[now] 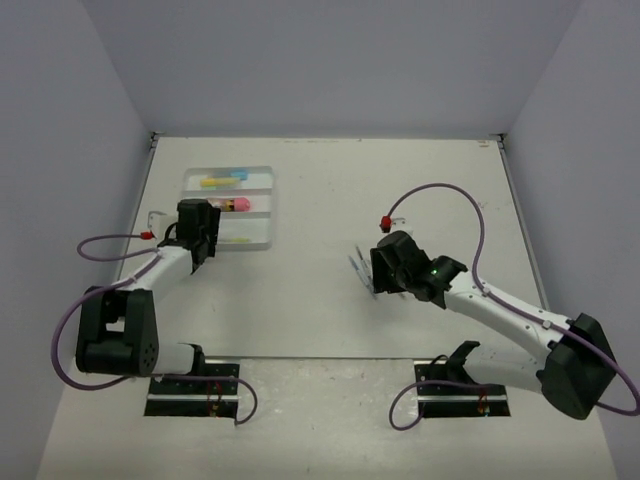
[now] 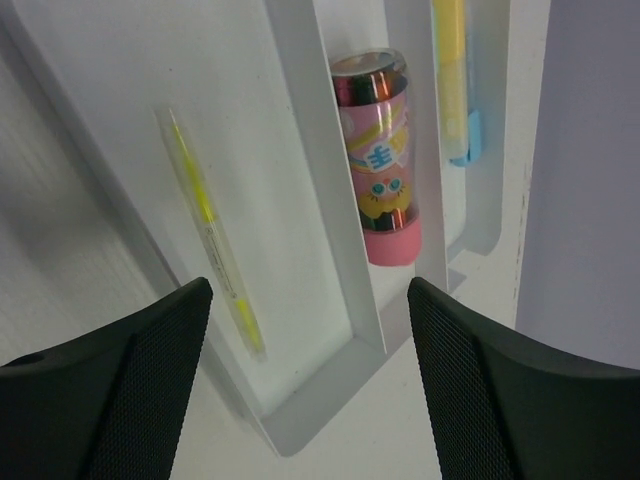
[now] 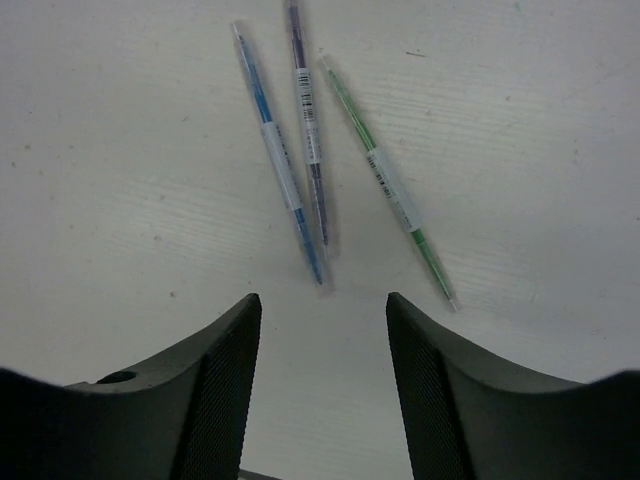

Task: Sort the stationery into containers
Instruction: Place the pen in the storage box, then pick up the pen from the center of the board.

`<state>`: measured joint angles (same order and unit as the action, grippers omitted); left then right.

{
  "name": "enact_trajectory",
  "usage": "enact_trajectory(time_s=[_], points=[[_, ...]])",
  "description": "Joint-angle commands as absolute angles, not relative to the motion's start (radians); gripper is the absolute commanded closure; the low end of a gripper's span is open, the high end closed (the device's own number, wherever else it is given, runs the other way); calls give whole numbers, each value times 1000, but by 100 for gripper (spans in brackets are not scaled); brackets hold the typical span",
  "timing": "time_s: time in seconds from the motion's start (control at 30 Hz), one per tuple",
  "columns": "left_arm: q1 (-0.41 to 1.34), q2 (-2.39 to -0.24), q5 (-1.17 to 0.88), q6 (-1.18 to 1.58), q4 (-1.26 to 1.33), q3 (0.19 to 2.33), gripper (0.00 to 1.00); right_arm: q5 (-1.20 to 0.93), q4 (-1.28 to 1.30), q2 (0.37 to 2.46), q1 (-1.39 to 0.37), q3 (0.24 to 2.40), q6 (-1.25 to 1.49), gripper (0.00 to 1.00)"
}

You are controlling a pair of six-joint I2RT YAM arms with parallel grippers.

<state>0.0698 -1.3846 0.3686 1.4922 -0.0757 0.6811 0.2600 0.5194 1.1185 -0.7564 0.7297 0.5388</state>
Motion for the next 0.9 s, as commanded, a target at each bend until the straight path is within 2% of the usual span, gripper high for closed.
enact_trajectory(time_s=[0.0,0.07,0.2,0.3,0.47,0.67,0.87], points=[[61,-1238,300,1412,-97,720,18,195,538,1254,-713,825,459,52],[61,-1117,254,1357,-121,741,14,196,538,1316,-700,851,428,56],[61,-925,146,1176,-93,767,0,189,524,1425,-638,894,392,63],[61,-844,26,1035,-94,796,0,174,519,1477,-599,924,360,63],[61,-832,-184,851,-125,866,0,114,542,1594,-586,977,306,64],[61,-881,-273,740,-202,959,0,115,597,1700,-564,1029,289,68],[61,-849,-304,703,-209,956,0,128,640,1770,-551,1082,279,73]])
